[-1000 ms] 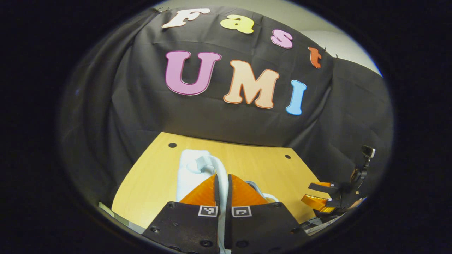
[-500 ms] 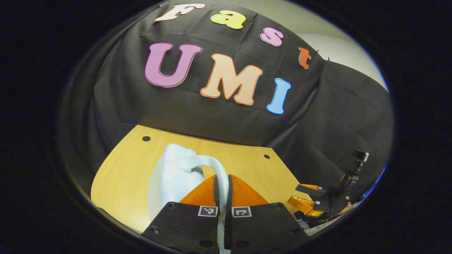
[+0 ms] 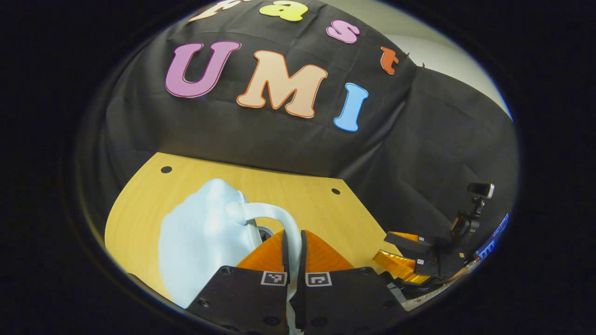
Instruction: First open the suitcase, pack the skin care products into it, and then close the suitcase.
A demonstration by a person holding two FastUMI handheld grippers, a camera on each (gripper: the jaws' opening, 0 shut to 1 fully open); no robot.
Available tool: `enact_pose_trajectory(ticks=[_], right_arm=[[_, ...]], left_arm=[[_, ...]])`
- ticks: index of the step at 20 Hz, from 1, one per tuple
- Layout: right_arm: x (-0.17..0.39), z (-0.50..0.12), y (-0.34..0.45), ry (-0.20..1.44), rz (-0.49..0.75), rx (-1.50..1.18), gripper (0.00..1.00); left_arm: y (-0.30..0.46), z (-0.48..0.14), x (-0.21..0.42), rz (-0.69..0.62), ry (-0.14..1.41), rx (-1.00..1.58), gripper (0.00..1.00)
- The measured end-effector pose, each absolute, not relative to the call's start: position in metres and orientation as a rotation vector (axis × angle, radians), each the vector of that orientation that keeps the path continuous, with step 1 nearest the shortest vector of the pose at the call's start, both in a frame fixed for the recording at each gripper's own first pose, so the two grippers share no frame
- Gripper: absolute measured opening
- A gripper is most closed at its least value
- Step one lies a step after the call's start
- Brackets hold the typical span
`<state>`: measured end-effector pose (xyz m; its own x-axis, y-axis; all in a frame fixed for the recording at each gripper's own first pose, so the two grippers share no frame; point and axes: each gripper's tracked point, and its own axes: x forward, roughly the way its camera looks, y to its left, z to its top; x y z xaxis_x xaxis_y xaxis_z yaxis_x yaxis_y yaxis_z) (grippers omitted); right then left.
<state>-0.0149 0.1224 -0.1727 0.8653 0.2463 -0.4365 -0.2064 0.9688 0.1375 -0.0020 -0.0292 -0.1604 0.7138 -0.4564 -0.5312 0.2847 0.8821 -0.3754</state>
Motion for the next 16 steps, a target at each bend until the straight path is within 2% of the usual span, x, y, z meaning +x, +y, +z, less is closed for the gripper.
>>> enact_pose_trajectory(ticks=[7,14,15,16], right_arm=[[-0.028,-0.174,0.090,0.475,0.244,0.074,0.98],[-0.036,-0.156,0.051,0.453,0.261,0.086,0.98],[-0.034,-0.153,0.048,0.446,0.257,0.086,0.98],[-0.032,-0.147,0.046,0.434,0.252,0.089,0.98]], left_arm=[[-0.073,-0.208,-0.019,-0.418,0.752,-0.213,0.01],[-0.101,-0.236,-0.019,-0.320,0.778,-0.115,0.07],[-0.106,-0.231,-0.015,-0.318,0.744,-0.121,0.22],[-0.108,-0.221,-0.011,-0.309,0.703,-0.117,0.48]])
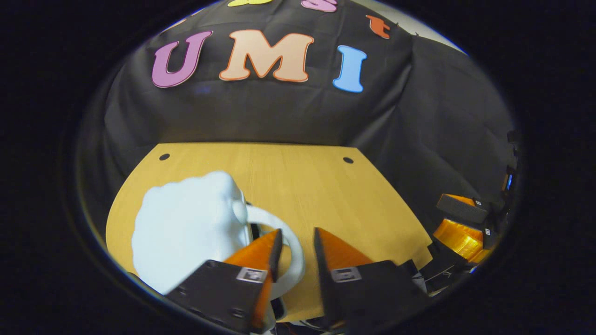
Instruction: First open the suitcase, pack the skin care products into it, and then close the suitcase.
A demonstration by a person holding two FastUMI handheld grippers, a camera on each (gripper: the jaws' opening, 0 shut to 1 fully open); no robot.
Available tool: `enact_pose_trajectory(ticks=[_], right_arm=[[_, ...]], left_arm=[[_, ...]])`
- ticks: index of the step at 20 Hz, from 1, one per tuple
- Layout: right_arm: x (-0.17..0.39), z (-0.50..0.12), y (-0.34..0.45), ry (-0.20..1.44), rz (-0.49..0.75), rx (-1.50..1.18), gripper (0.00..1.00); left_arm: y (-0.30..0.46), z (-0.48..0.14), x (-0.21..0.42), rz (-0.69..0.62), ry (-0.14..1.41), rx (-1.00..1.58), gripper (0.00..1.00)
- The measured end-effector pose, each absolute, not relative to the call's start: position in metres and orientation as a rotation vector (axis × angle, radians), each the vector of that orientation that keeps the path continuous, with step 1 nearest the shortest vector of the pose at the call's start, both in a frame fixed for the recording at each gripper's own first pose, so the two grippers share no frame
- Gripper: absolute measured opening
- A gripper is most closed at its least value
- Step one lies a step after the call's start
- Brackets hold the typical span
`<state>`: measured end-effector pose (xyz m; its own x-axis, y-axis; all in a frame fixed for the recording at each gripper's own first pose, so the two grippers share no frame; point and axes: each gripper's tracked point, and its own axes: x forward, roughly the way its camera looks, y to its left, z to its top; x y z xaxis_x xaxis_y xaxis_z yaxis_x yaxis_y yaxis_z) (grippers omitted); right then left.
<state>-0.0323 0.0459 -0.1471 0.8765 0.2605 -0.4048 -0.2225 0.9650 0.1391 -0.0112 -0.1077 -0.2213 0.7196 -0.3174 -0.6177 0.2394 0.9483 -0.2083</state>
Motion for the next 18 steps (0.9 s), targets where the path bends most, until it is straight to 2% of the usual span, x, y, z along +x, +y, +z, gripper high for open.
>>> enact_pose_trajectory(ticks=[1,2,3,10,12,13,18], right_arm=[[-0.029,-0.141,0.045,0.419,0.245,0.092,0.98],[-0.025,-0.132,0.046,0.394,0.236,0.093,0.93],[-0.018,-0.120,0.047,0.356,0.223,0.089,0.98],[0.016,-0.016,0.057,0.032,0.063,0.048,0.98],[0.017,0.005,0.065,-0.026,0.031,0.054,0.94],[0.014,0.011,0.069,-0.043,0.027,0.059,0.98],[0.003,0.026,0.081,-0.085,0.006,0.047,0.97]], left_arm=[[-0.107,-0.208,-0.014,-0.297,0.668,-0.114,0.73],[-0.104,-0.195,-0.002,-0.274,0.621,-0.114,0.99],[-0.099,-0.183,0.000,-0.252,0.571,-0.112,0.94],[-0.044,-0.089,0.020,-0.092,0.237,0.016,0.94],[-0.041,-0.071,0.021,-0.098,0.193,0.046,0.94],[-0.040,-0.068,0.021,-0.105,0.180,0.053,0.94],[-0.038,-0.054,0.021,-0.145,0.146,0.055,0.93]])
